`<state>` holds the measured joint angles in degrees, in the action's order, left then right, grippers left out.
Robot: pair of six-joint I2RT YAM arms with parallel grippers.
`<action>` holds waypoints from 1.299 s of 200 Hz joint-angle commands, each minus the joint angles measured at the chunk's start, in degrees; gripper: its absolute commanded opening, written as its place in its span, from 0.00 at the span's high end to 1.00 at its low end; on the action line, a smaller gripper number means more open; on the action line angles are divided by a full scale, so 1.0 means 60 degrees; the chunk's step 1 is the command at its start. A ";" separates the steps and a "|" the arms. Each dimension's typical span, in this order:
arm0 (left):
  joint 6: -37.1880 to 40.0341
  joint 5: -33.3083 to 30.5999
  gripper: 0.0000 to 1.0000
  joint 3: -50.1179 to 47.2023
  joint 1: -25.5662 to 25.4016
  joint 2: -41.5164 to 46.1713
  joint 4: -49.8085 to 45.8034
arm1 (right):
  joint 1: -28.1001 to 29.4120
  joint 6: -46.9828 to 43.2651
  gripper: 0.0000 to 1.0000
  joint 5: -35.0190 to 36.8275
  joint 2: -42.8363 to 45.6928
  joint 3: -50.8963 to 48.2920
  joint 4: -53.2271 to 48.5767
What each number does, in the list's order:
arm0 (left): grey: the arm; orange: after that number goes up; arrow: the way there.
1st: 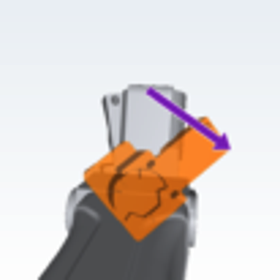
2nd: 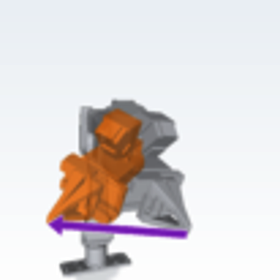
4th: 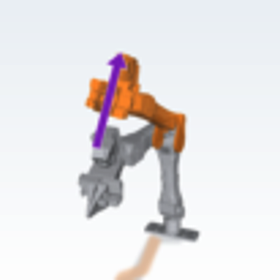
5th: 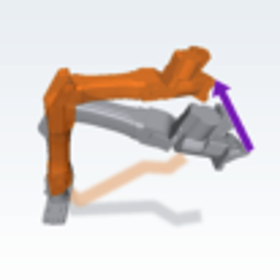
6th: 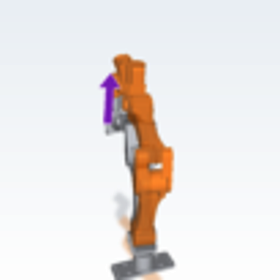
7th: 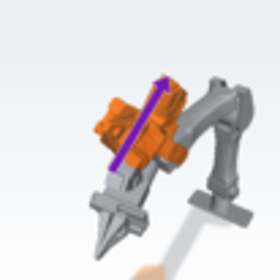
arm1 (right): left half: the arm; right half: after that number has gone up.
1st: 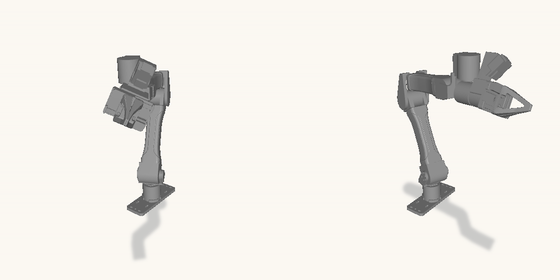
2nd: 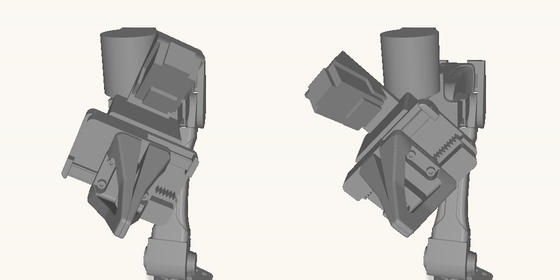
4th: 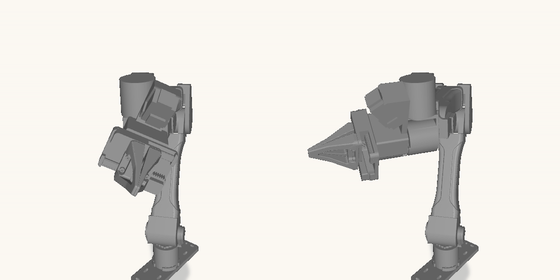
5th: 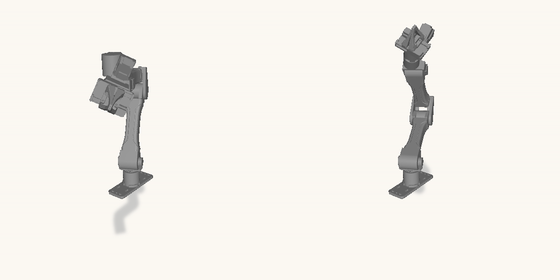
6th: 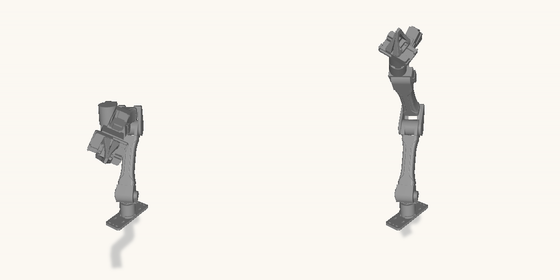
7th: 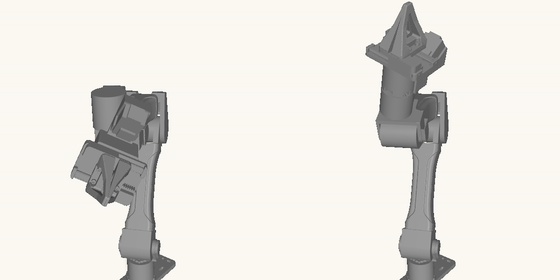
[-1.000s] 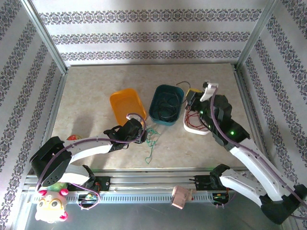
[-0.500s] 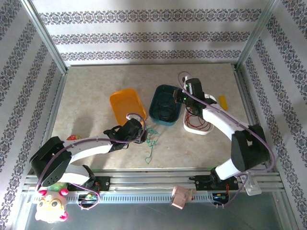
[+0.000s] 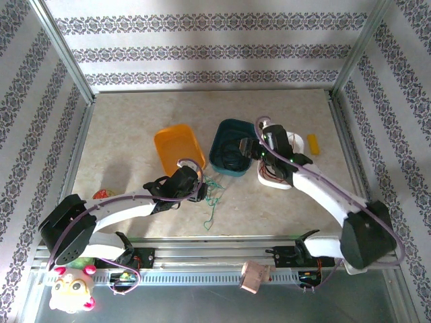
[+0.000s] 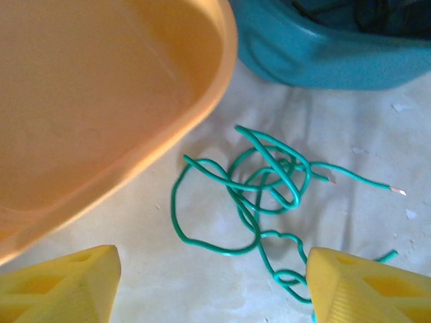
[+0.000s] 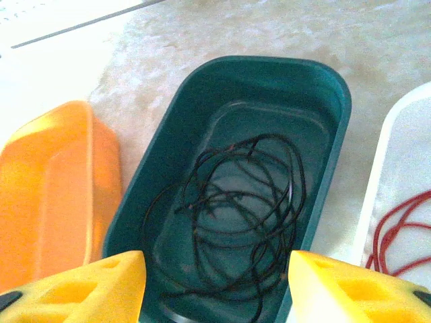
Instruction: Untangle the cables
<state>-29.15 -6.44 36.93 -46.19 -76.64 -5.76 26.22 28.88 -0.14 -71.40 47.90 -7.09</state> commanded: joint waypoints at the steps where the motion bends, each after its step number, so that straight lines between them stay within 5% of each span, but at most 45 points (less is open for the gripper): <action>1: 0.0761 0.1348 0.26 0.0136 -0.0272 0.0204 -0.0600 | 0.0446 0.0223 0.42 0.0370 0.0793 -0.0610 -0.0583; 33: 0.1277 0.2464 0.25 0.0490 -0.1000 -0.0255 -0.1642 | 0.0984 0.0395 0.42 0.1008 0.1682 -0.1198 -0.1223; 85: 0.1470 0.1379 0.27 0.1150 -0.2218 -0.1605 -0.3068 | 0.0992 0.1070 0.42 0.1516 0.2805 -0.2198 -0.1322; 130: 0.1566 0.1503 0.60 0.1661 -0.2218 -0.2191 -0.3261 | 0.1008 0.1062 0.42 0.1191 0.3391 -0.2386 -0.1352; 160: 0.2059 0.1659 1.00 0.1473 -0.2204 -0.1982 -0.2790 | 0.1009 0.0956 0.42 0.0870 0.3535 -0.2334 -0.1328; 213: 0.2763 0.2635 1.00 0.1673 -0.1807 0.0317 -0.2743 | 0.1101 0.0575 0.43 -0.1196 0.3233 -0.2080 -0.0839; 260: 0.2198 0.5318 1.00 0.1726 -0.0232 0.1498 -0.2197 | 0.1550 0.0660 0.43 -0.3618 0.2736 -0.2053 0.0834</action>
<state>-14.96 15.51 46.59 -50.92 -69.06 -21.28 33.78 33.08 -11.42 -54.08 34.33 -9.82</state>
